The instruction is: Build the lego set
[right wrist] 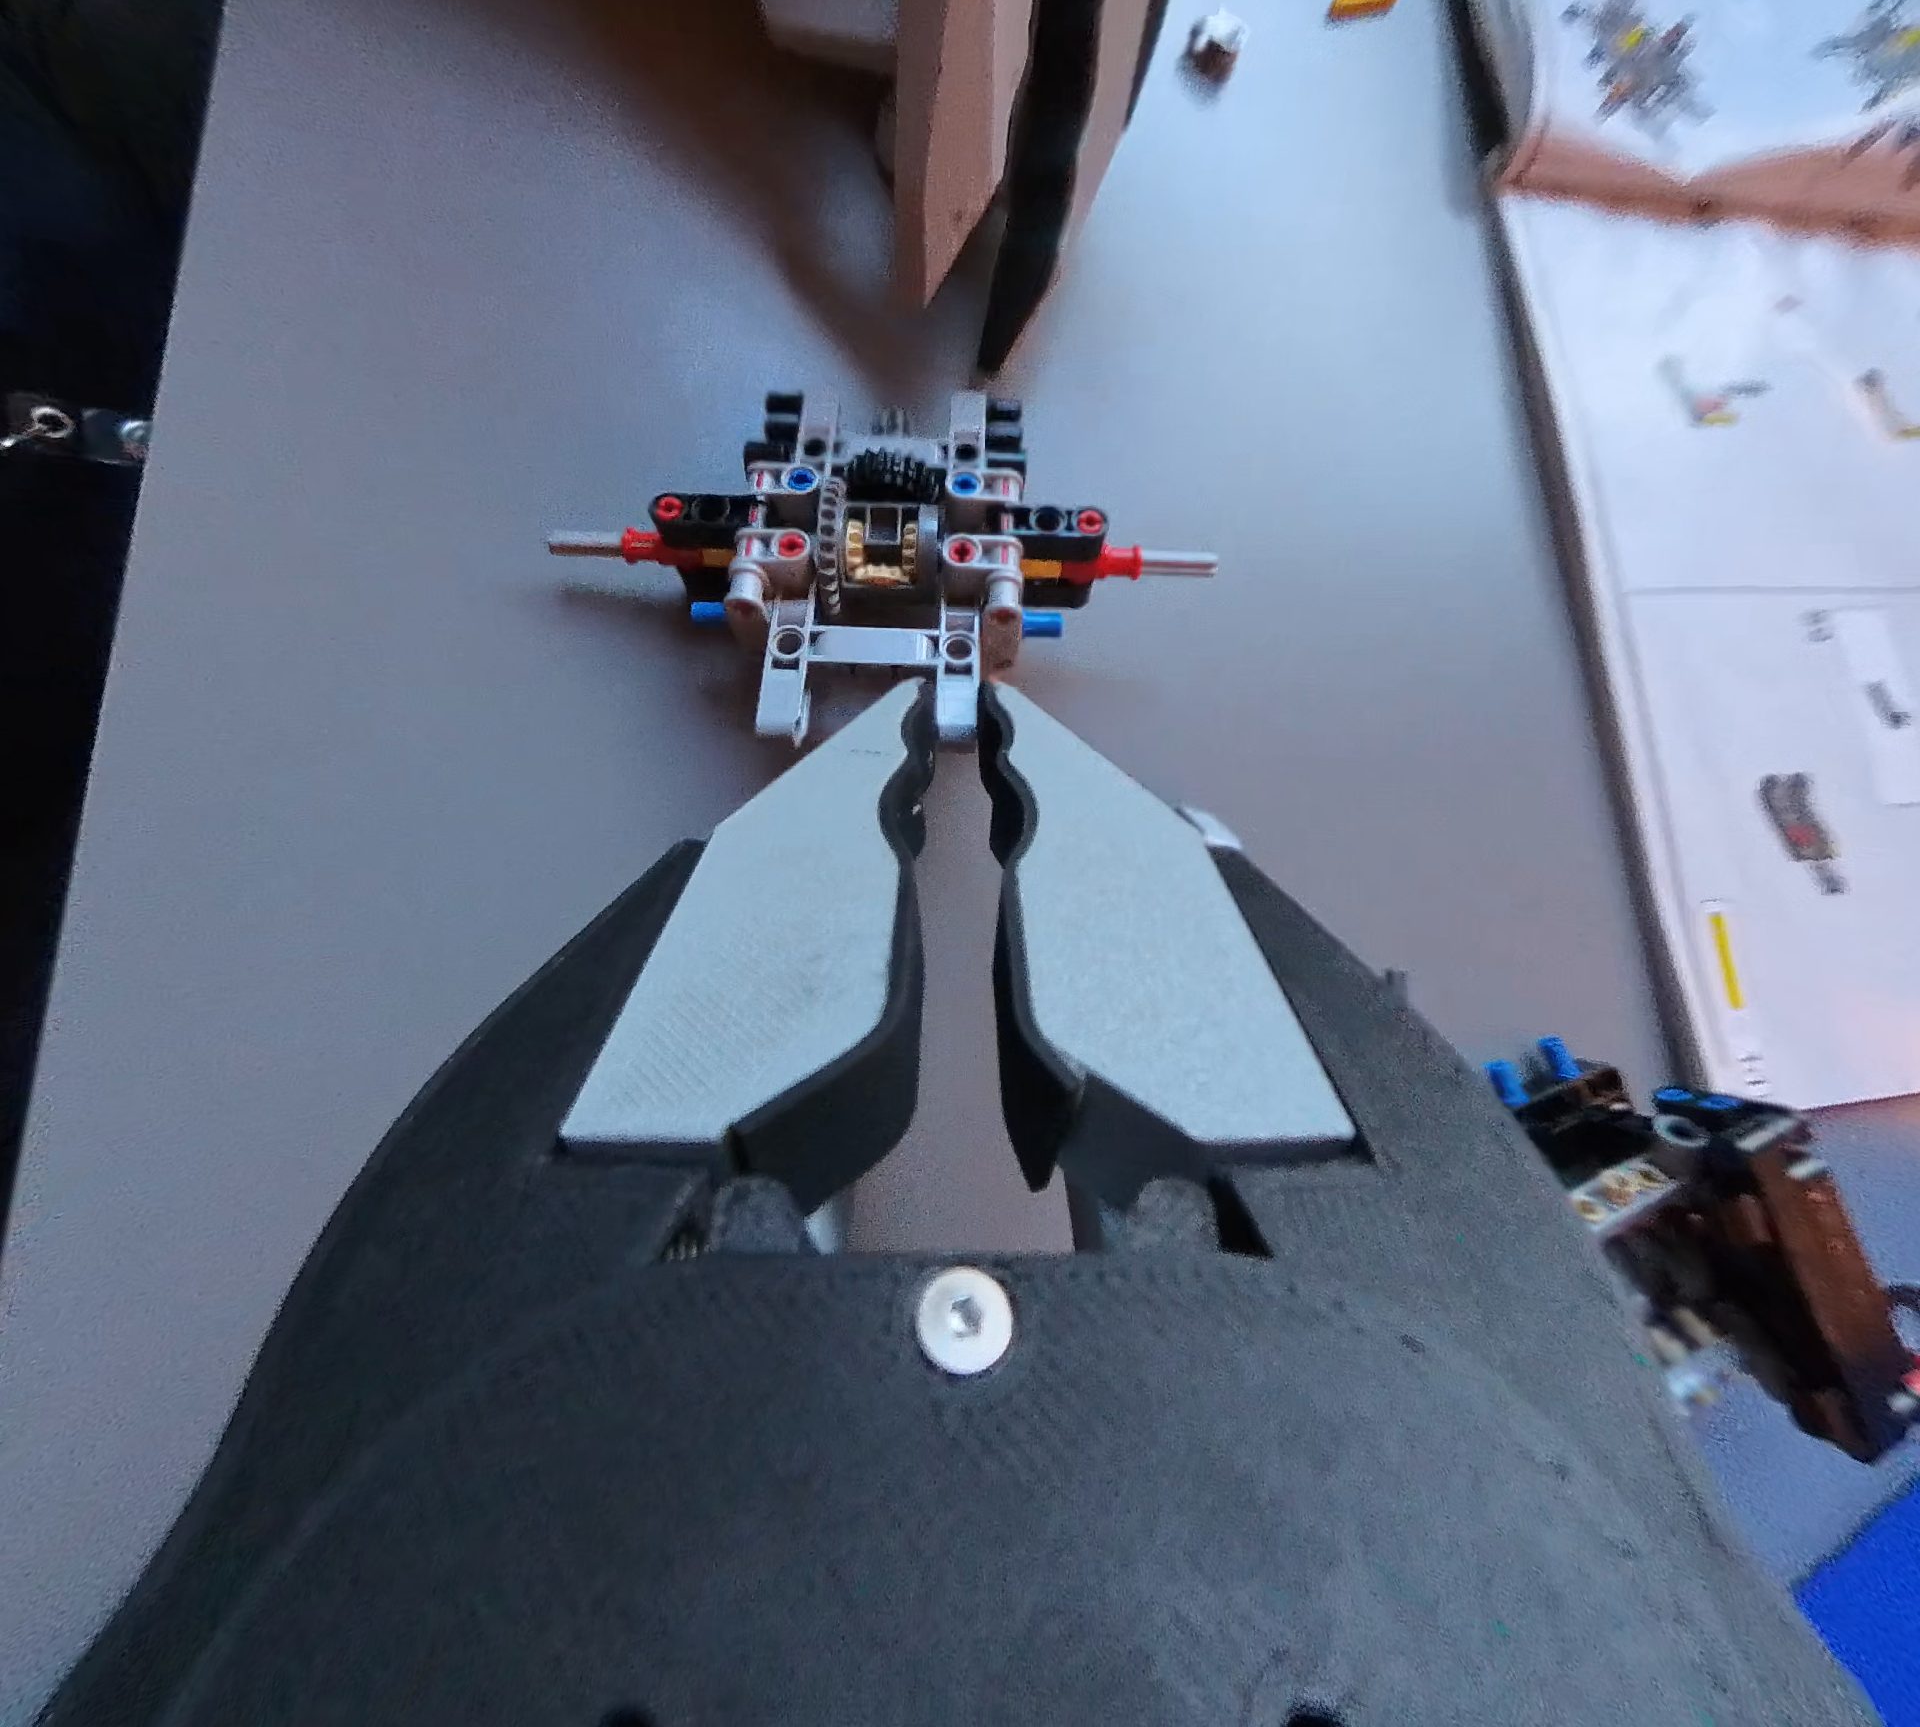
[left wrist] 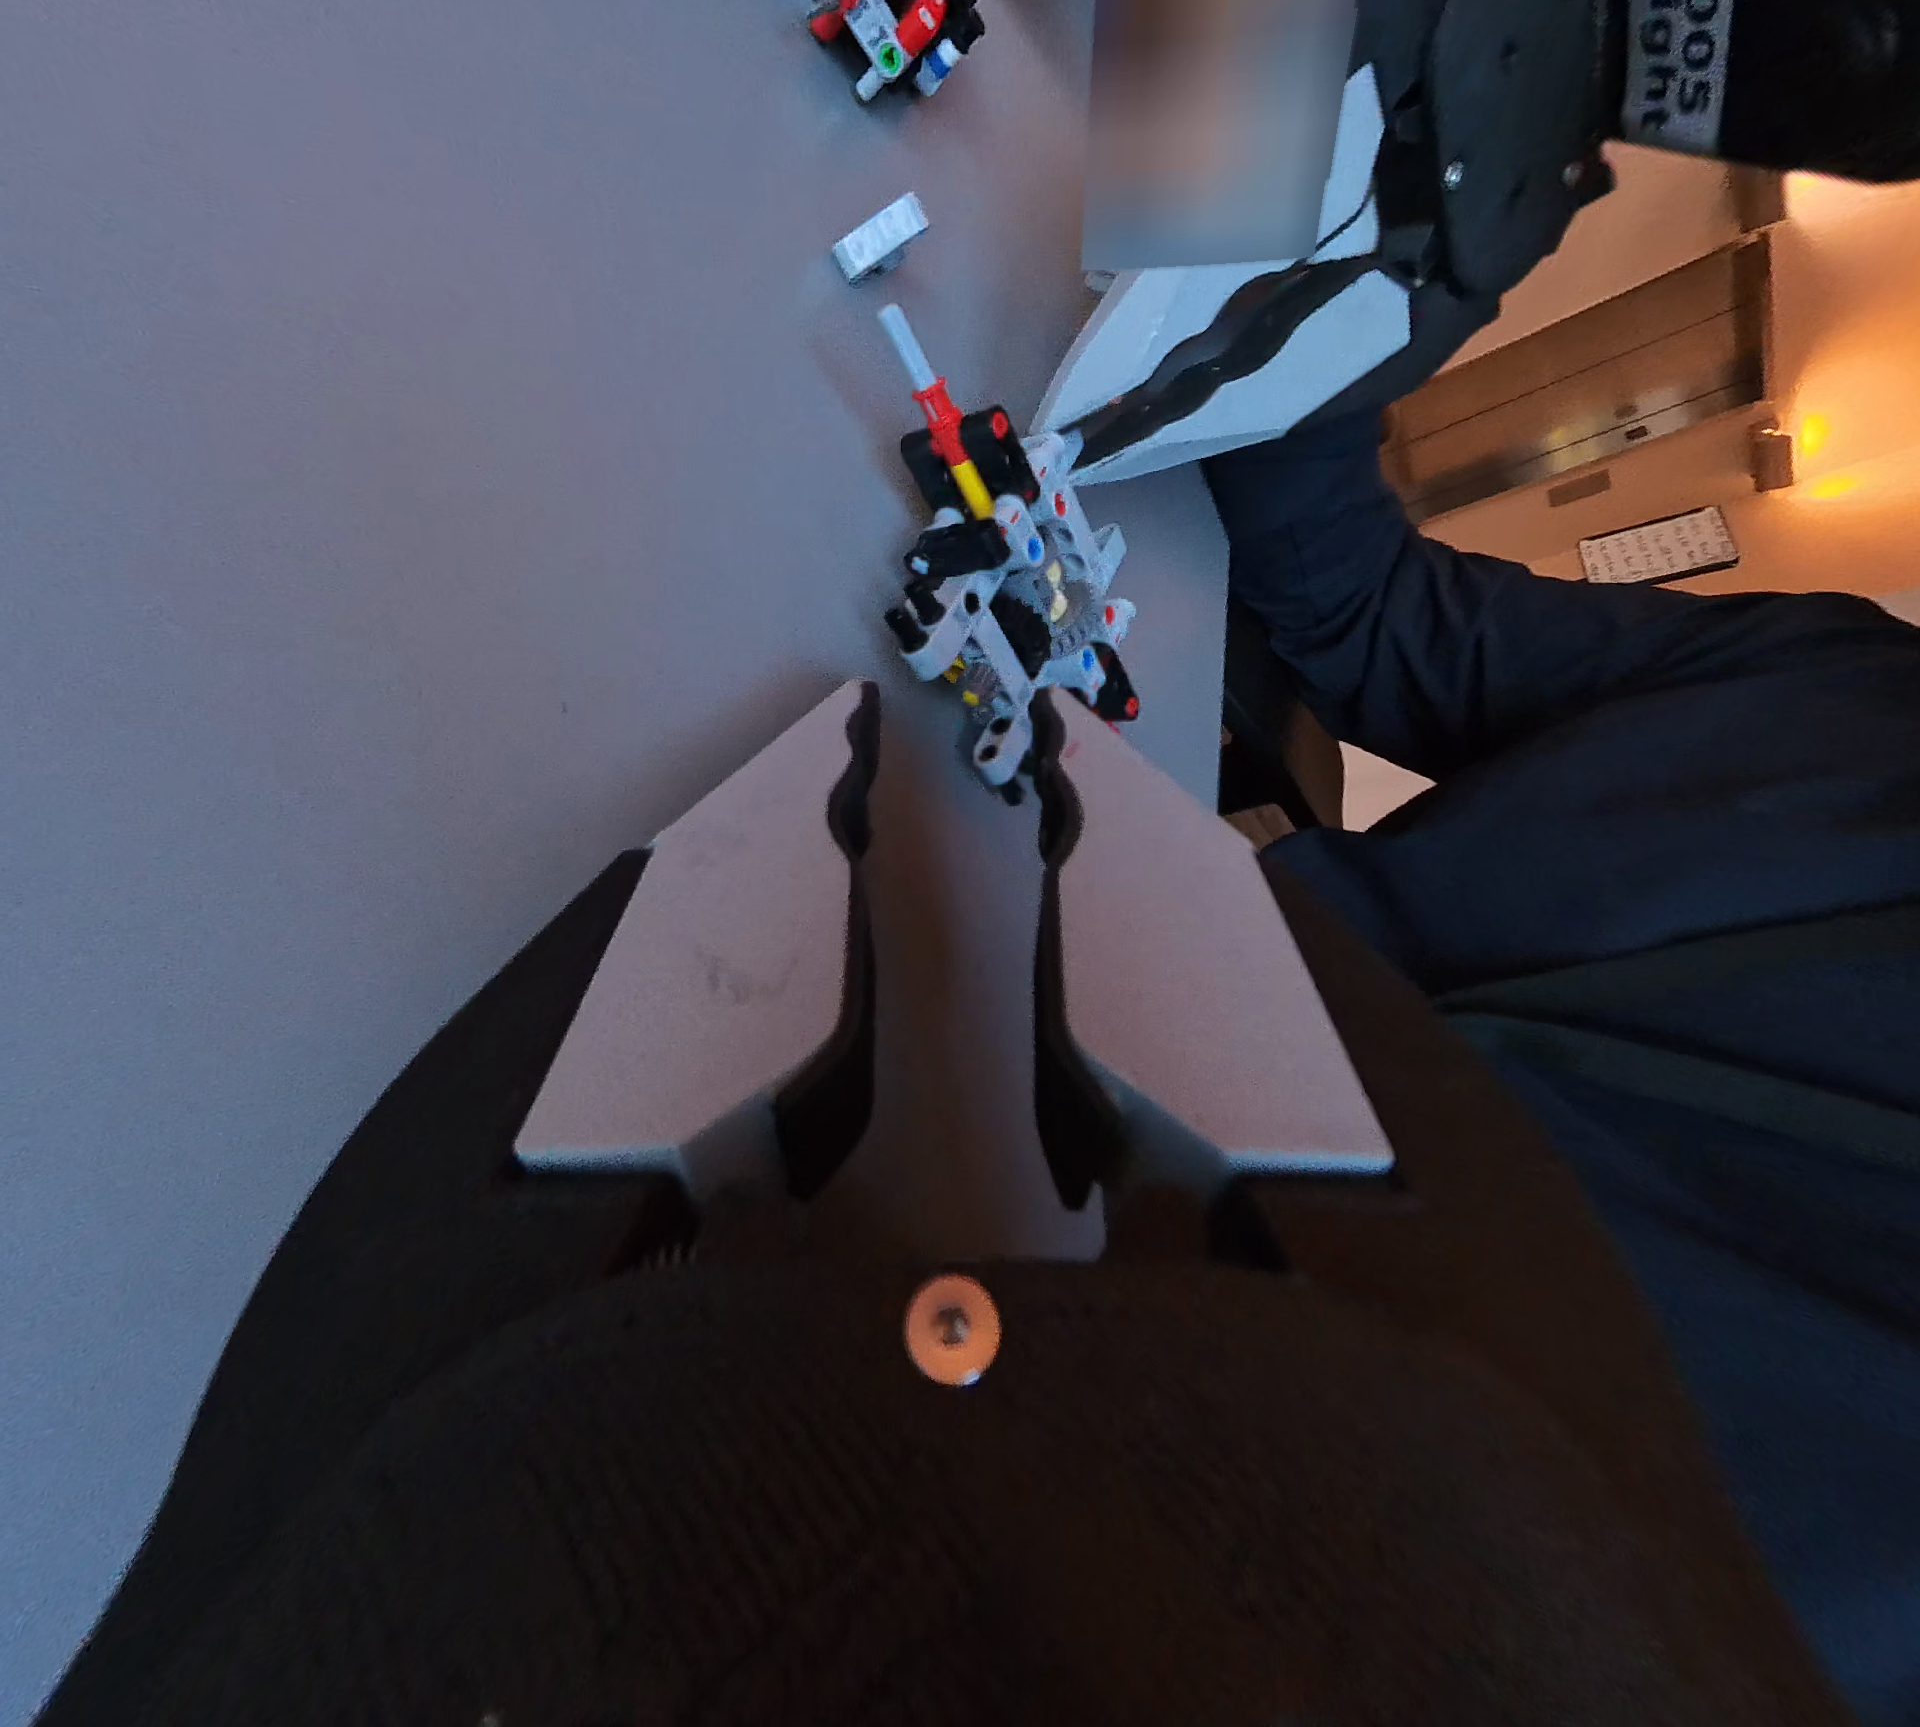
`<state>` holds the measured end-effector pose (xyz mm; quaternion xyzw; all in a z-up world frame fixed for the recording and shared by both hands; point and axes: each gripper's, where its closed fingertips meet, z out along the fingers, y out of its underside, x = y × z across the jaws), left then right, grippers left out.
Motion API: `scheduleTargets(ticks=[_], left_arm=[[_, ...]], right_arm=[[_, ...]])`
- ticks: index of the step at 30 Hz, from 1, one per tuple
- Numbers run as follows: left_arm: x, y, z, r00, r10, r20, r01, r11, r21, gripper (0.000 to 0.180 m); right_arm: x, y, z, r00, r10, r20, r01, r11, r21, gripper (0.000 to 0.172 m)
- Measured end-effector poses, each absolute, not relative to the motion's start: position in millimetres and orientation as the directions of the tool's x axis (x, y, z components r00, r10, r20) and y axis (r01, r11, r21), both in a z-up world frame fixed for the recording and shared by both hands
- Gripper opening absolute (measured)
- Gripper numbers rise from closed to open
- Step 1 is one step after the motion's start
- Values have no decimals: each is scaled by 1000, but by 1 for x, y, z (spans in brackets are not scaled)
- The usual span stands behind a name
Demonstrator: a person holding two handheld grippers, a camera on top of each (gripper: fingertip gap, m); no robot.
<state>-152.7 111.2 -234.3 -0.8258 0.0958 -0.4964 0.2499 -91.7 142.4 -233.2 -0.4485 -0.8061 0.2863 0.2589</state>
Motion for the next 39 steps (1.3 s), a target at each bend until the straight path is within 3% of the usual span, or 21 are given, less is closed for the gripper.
scheduleTargets(ticks=[10,17,23,39], left_arm=[[-158,124,-218,416,-425,804,193,-822,-535,25],[-161,128,-188,254,-513,820,283,-771,-570,29],[-149,126,-173,135,-573,808,280,-760,-586,27],[-142,131,-164,121,-634,764,275,-718,-639,20]], right_arm=[[-104,146,-192,-348,853,389,412,512,-753,5],[-104,146,-159,-237,825,513,282,563,-777,4],[-106,146,-156,-194,797,572,271,604,-749,4],[-108,145,-158,-182,758,626,254,652,-715,4]])
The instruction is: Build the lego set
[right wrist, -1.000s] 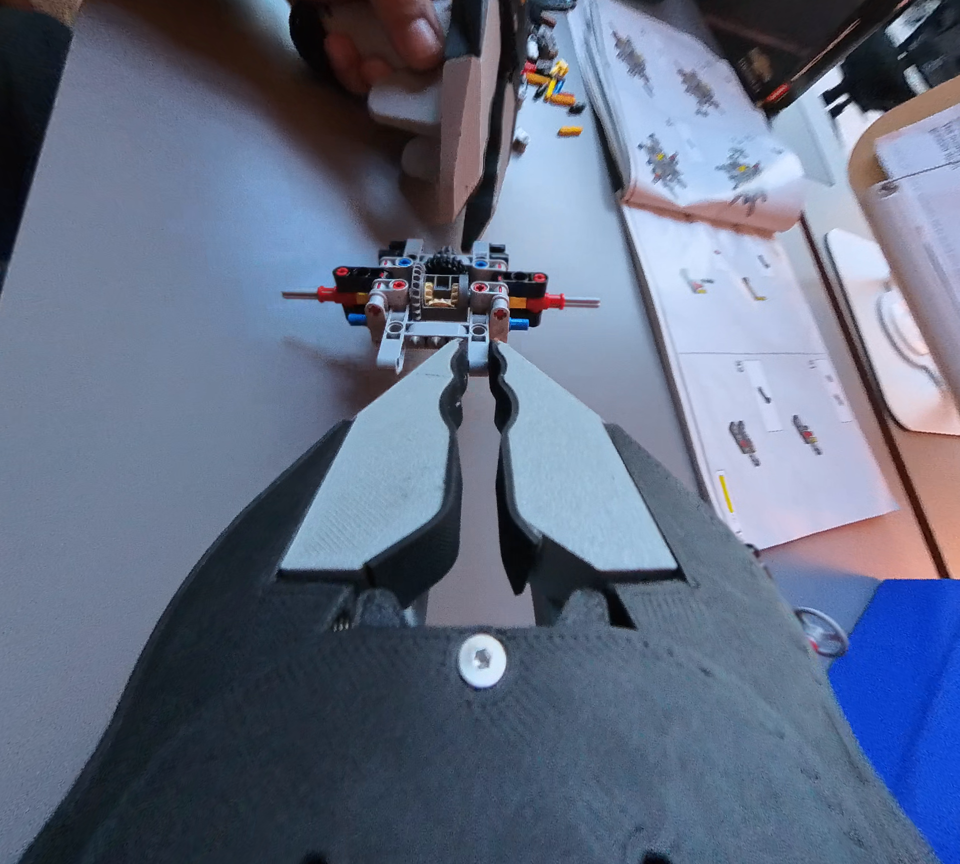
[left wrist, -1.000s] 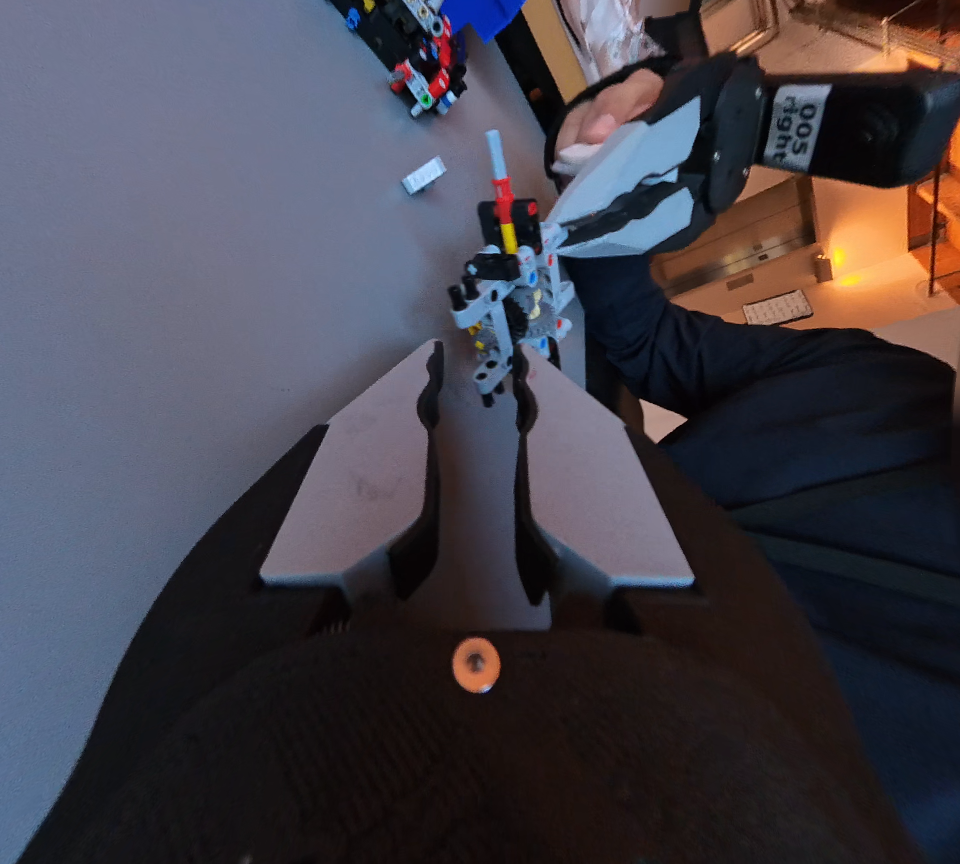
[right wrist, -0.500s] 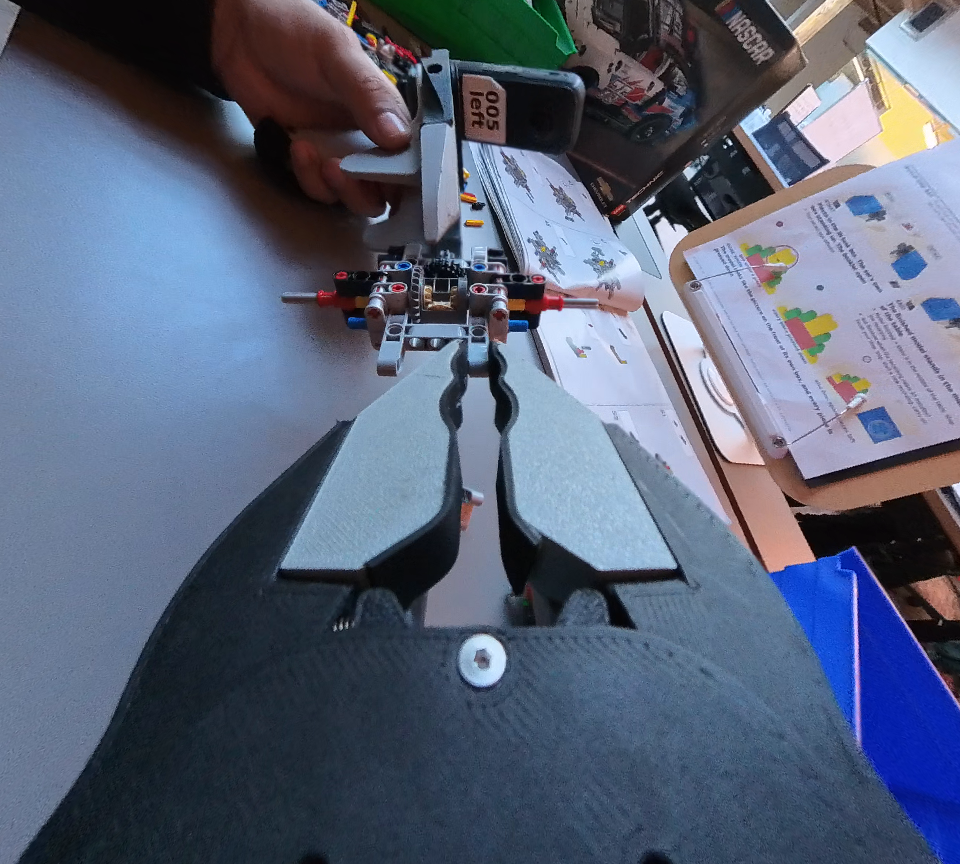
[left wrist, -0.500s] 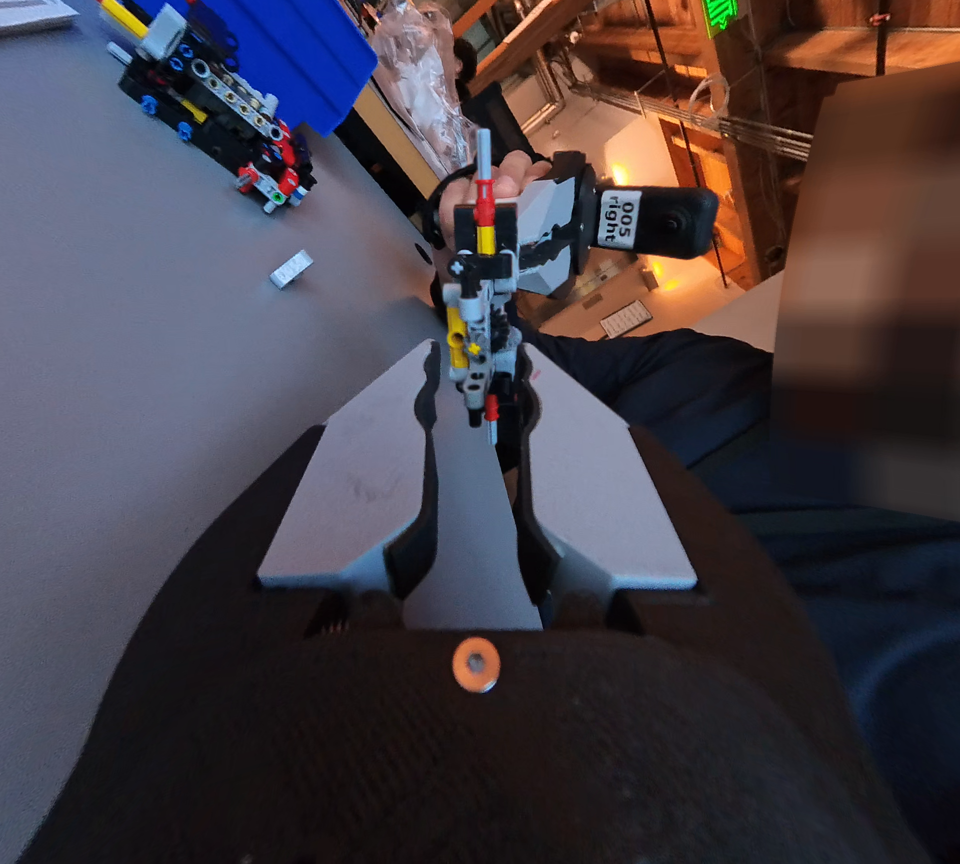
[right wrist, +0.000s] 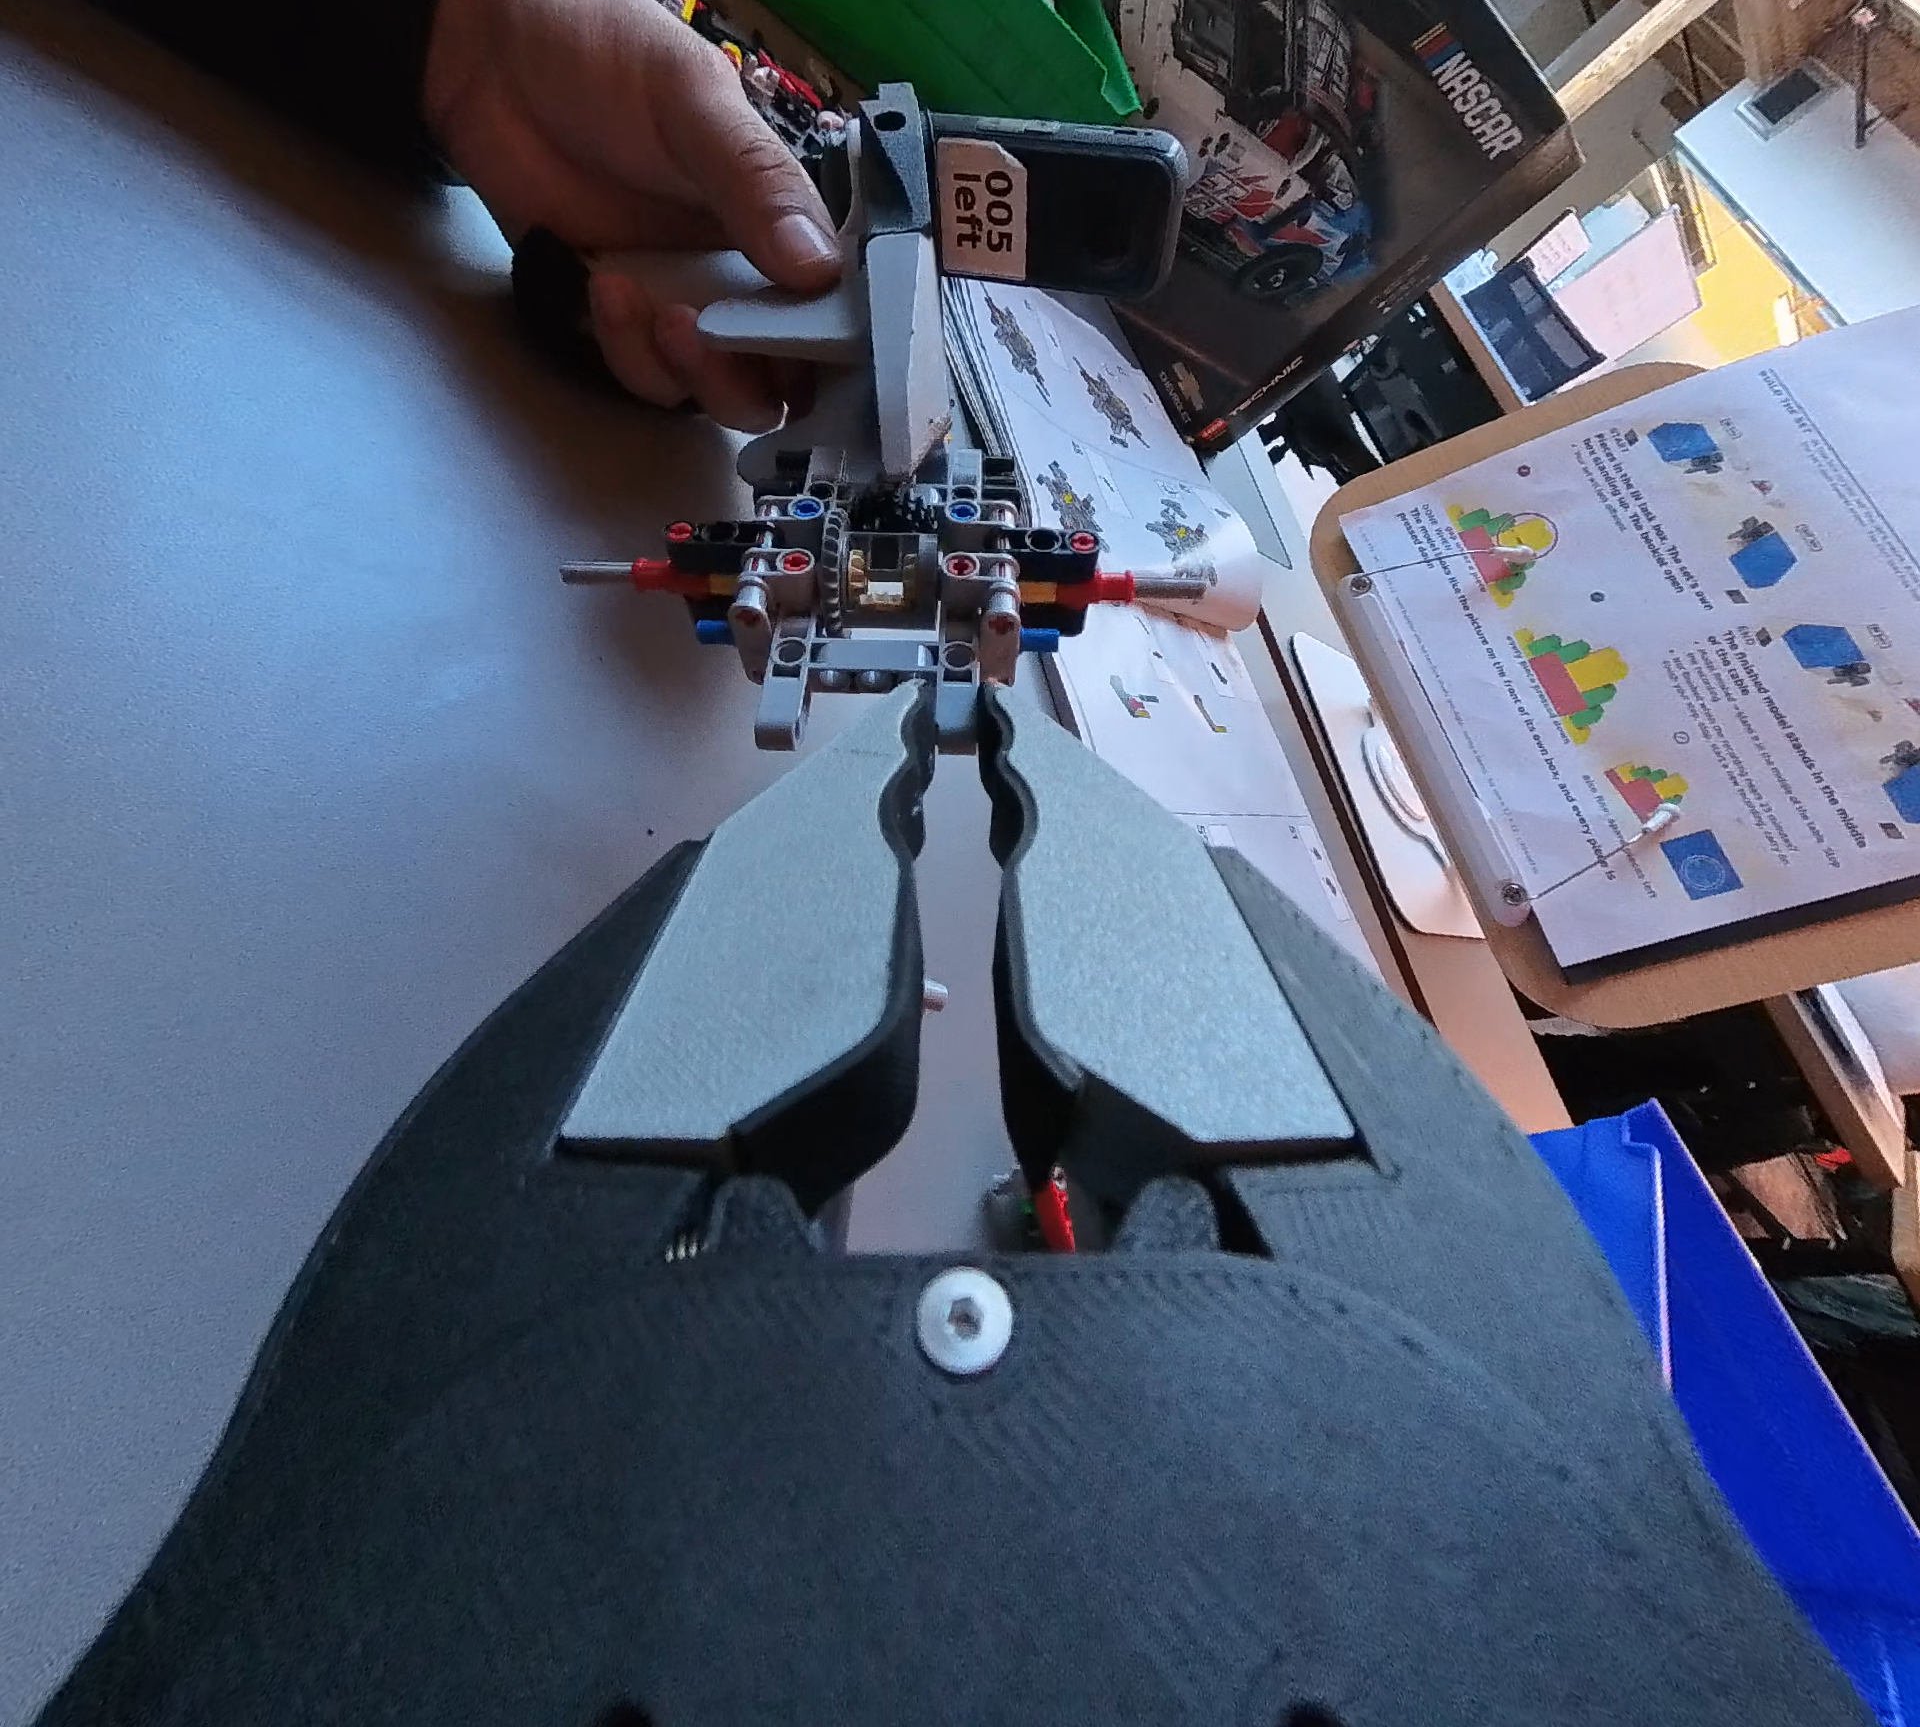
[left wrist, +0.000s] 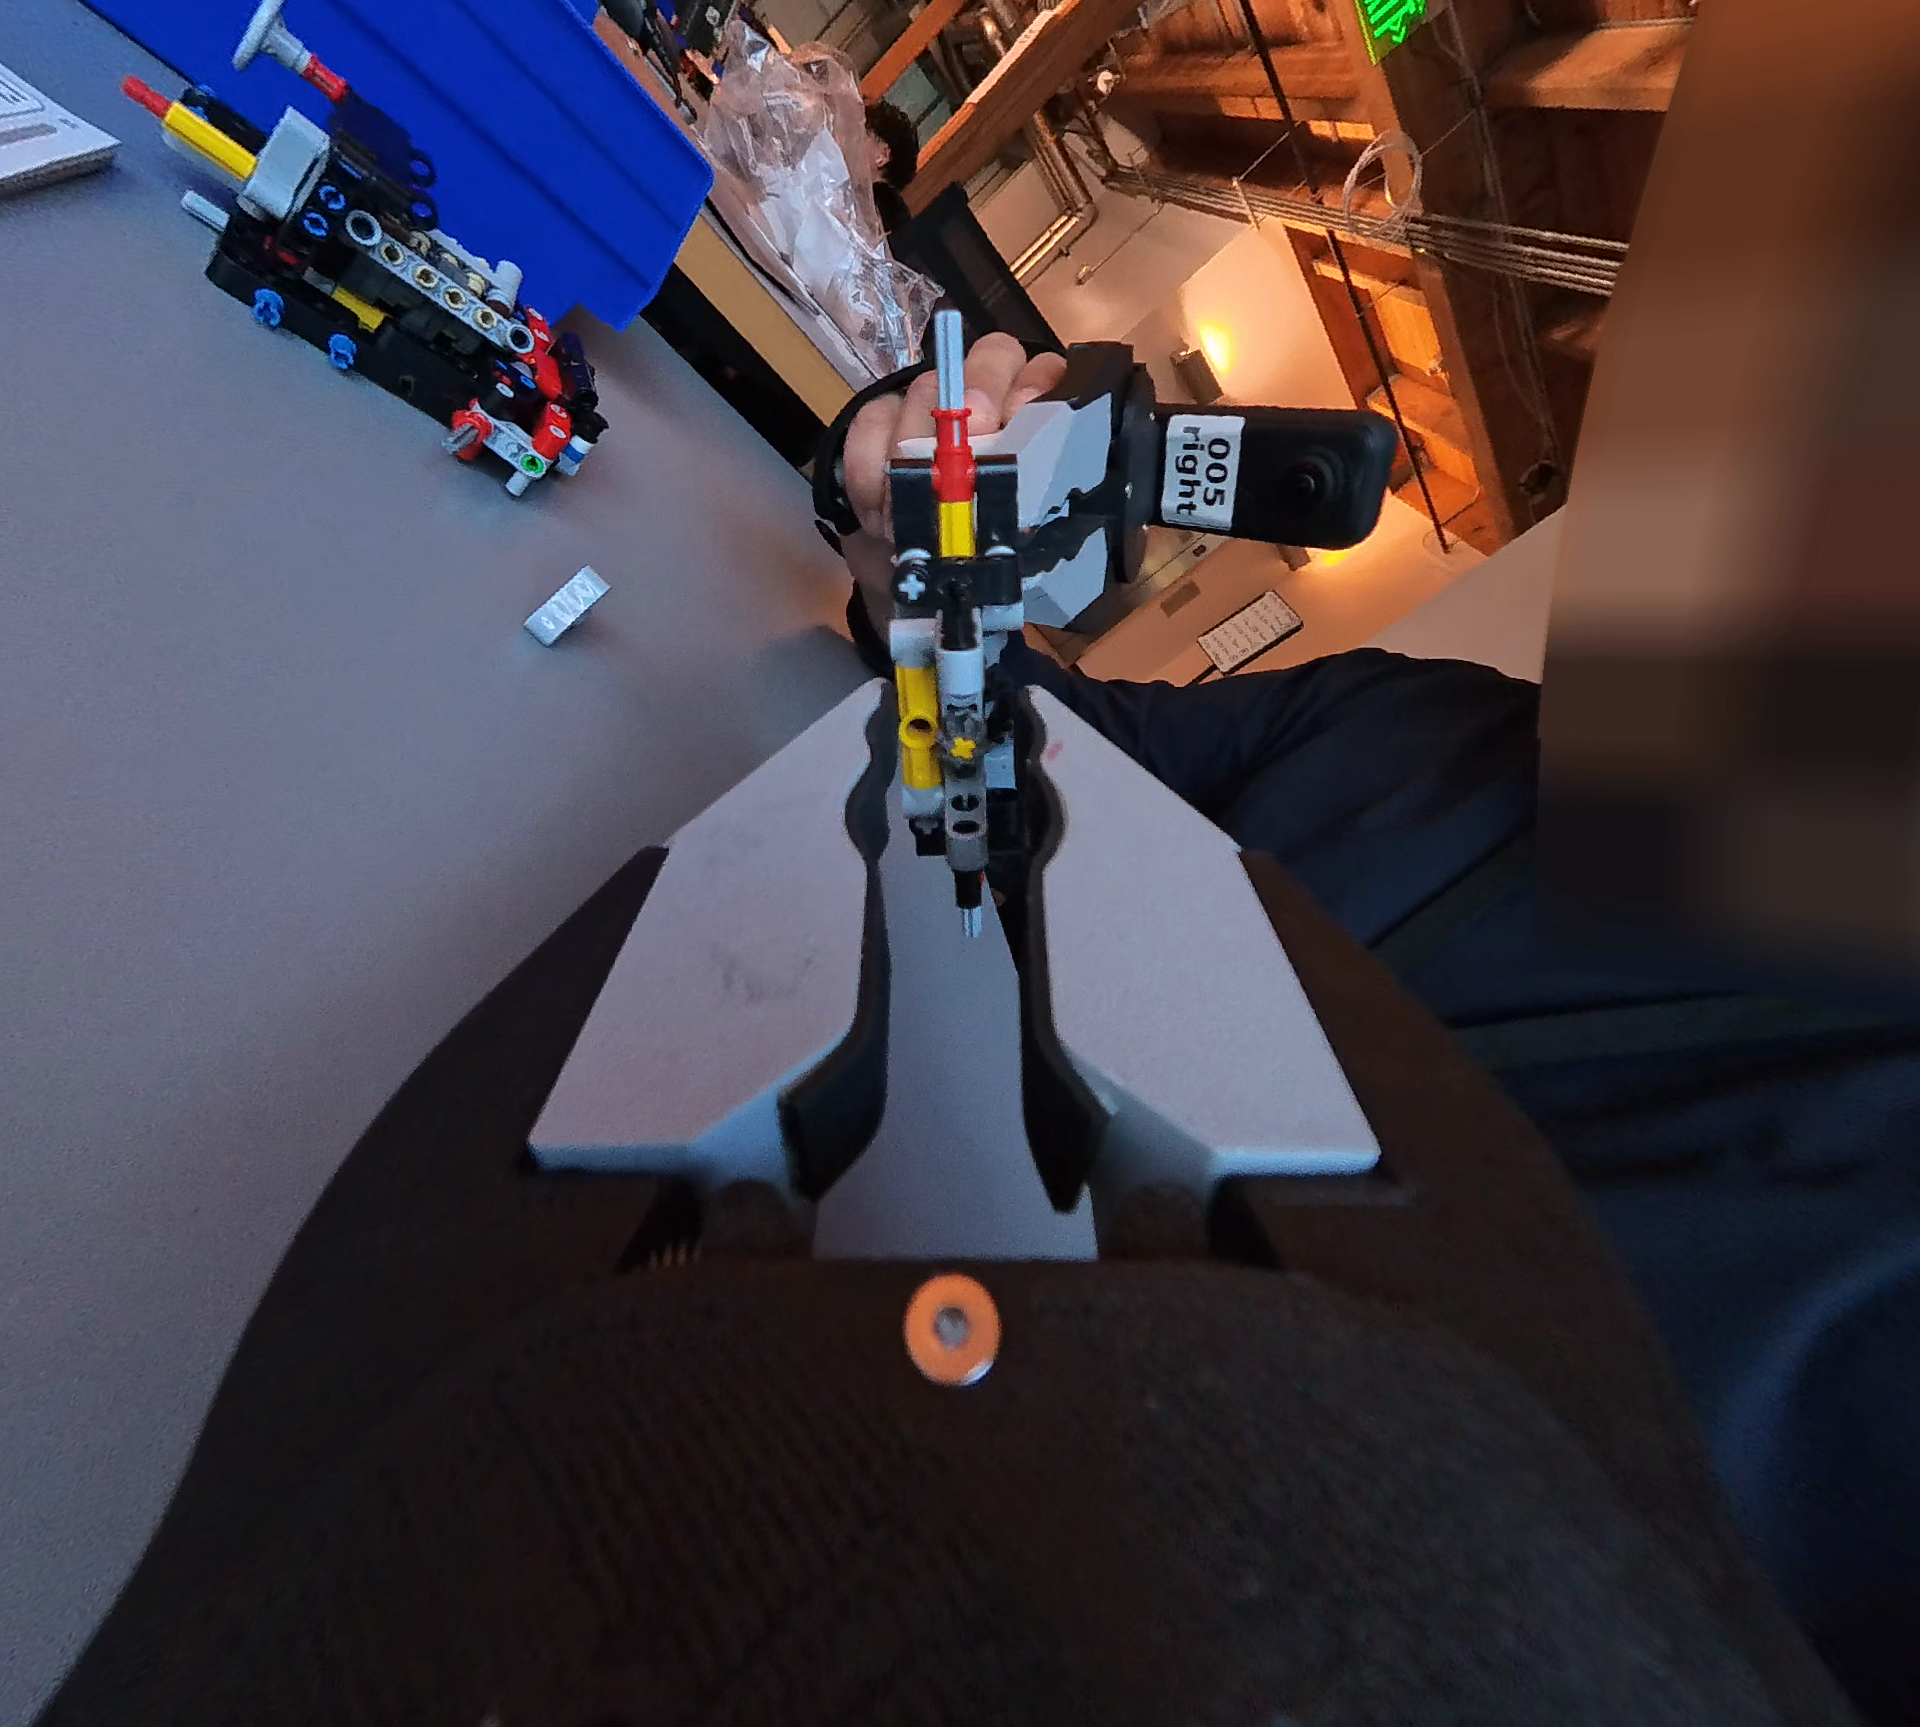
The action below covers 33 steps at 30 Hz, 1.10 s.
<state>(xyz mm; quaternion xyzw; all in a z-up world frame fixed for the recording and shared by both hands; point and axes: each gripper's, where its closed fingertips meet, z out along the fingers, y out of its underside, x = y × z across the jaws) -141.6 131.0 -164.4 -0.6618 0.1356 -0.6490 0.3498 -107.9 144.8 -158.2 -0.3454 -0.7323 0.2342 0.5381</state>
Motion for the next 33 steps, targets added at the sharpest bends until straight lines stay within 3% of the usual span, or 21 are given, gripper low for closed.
scheduleTargets(ticks=[7,25,29,33], left_arm=[[-138,129,-159,86,-639,765,297,-716,-632,16],[-141,138,-163,215,-641,736,375,-642,-669,15],[-151,131,-171,349,-667,659,267,-603,-752,14],[-170,126,-182,495,-677,545,140,-557,-818,14]], right_arm=[[-108,144,-161,-195,754,627,256,656,-710,4],[-109,146,-172,-237,773,589,273,635,-723,6],[-103,149,-179,-284,809,515,294,585,-756,11],[-92,190,-189,-207,909,363,406,417,-813,12]])
